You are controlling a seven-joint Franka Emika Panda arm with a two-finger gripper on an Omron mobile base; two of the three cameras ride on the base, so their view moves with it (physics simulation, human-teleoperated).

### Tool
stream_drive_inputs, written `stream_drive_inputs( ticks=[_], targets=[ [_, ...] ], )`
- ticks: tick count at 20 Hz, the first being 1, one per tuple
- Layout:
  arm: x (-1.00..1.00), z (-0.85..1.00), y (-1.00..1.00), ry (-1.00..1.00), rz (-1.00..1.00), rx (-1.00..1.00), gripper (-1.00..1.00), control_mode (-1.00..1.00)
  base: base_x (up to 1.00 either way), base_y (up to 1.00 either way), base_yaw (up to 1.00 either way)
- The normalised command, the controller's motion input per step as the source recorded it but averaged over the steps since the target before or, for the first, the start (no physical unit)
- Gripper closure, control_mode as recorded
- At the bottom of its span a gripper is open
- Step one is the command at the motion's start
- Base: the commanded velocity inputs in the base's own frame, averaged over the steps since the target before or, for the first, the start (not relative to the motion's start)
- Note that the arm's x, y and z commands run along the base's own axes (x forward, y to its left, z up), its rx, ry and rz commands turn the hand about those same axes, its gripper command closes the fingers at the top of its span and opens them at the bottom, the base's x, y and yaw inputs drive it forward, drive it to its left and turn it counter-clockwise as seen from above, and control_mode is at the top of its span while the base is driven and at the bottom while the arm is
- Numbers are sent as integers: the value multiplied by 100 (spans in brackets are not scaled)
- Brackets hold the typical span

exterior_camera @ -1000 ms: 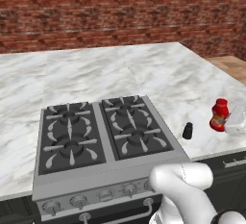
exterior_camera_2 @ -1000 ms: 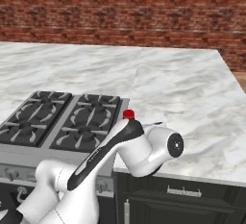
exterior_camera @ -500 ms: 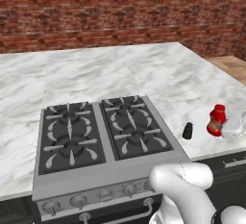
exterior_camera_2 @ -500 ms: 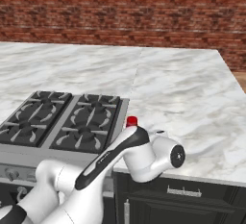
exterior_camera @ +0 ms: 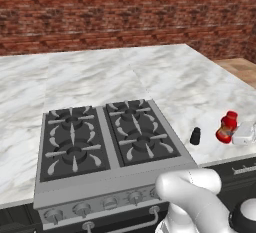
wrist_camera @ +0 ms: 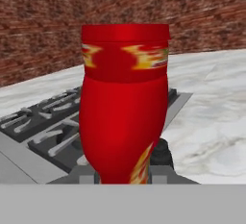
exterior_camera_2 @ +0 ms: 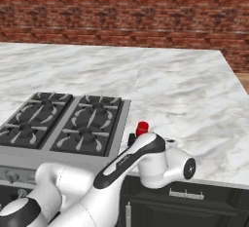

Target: Take 2 condiments from the cabinet and move them on the counter near the stove.Make sure the condiments are lined up with each other, next to each other.

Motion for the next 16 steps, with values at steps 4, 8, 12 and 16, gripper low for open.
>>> stream_drive_inputs(
  ticks=[4, 8, 12, 16],
  targets=[
    [2, -24, -4, 0, 0, 0, 100, -100, 0, 0, 0],
    [9, -20, 0, 1, 0, 0, 100, -100, 0, 0, 0],
    [8, -17, -1, 0, 0, 0, 100, -100, 0, 0, 0],
    [6, -15, -2, 0, 0, 0, 100, -100, 0, 0, 0]
  ],
)
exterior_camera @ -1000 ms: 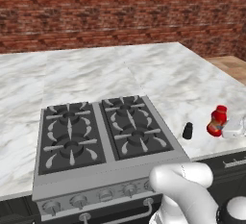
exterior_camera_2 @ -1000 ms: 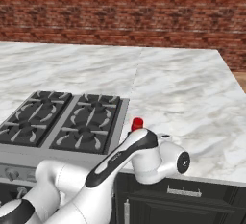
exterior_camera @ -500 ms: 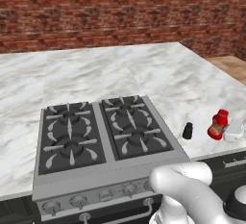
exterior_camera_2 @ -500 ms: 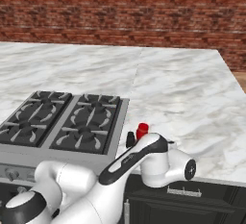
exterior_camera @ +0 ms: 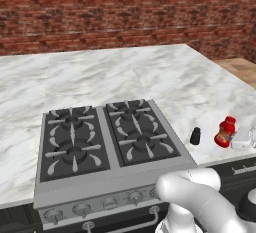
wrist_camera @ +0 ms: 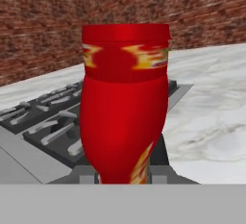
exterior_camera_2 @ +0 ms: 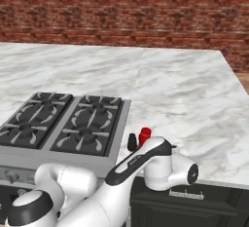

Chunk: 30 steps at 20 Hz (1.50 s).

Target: Take 2 condiments from the cabinet and move them on the counter near the stove.Make sure the condiments are lined up with each other, next to each other.

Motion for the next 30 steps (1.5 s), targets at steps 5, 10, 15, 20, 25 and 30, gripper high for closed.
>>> stream_drive_inputs(
  ticks=[5, 10, 15, 20, 25, 30],
  targets=[
    [11, -16, 0, 0, 0, 0, 100, -100, 0, 0, 0],
    [16, -12, 0, 2, 0, 0, 100, -100, 0, 0, 0],
    [21, -11, -5, 4, 0, 0, 100, -100, 0, 0, 0],
    [24, -15, -1, 6, 0, 0, 100, -100, 0, 0, 0],
    [23, -15, -4, 2, 0, 0, 100, -100, 0, 0, 0],
    [15, -16, -10, 0, 0, 0, 100, -100, 0, 0, 0]
  ],
)
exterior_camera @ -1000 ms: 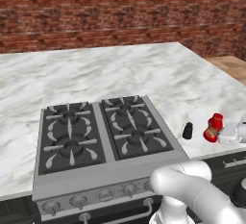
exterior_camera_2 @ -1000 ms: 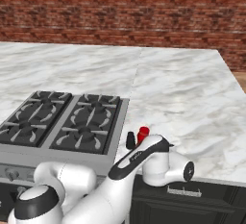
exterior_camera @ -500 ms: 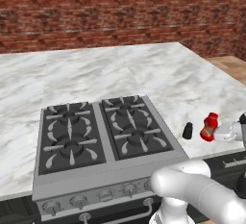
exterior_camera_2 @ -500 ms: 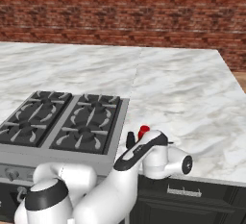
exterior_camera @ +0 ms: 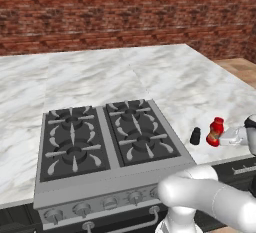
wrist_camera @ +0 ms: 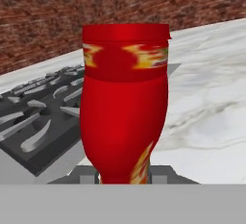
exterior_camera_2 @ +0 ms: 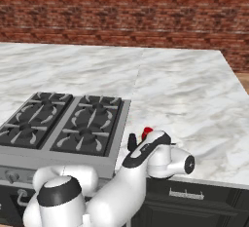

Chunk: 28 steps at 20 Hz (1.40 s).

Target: Take 2 condiments from the cabinet and move them on the counter near the stove.Make sure the condiments are lined up with each other, next to each other.

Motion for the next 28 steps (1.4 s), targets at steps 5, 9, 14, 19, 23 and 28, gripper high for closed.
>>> stream_drive_inputs(
  ticks=[5, 9, 14, 19, 23, 28],
  targets=[
    [12, -16, -8, 0, 0, 0, 100, -100, 0, 0, 0],
    [11, -6, 0, 0, 0, 0, 100, -100, 0, 0, 0],
    [12, -4, 0, 0, 0, 0, 100, -100, 0, 0, 0],
    [7, -2, 0, 0, 0, 0, 100, -100, 0, 0, 0],
    [14, -8, 0, 0, 0, 0, 100, -100, 0, 0, 0],
    [20, -14, 0, 0, 0, 0, 100, -100, 0, 0, 0]
  ],
)
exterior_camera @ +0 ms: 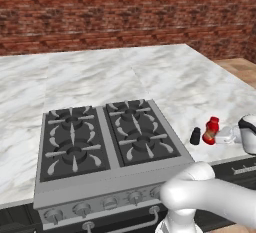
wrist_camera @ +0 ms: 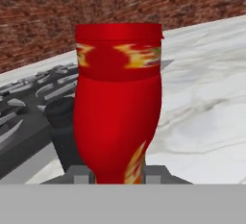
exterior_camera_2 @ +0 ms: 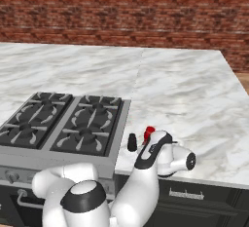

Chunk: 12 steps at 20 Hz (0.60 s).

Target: Take 2 condiments from the cabinet and move them on the counter near the stove.Make sure the condiments are lined up with each other, next to each other.

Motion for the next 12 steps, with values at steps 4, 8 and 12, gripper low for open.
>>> stream_drive_inputs(
  ticks=[4, 8, 12],
  targets=[
    [22, -11, 0, 0, 0, 0, 100, -100, 0, 0, 0],
    [18, -9, 0, 0, 0, 0, 100, -100, 0, 0, 0],
    [7, -14, 0, 0, 0, 0, 100, -100, 0, 0, 0]
  ],
)
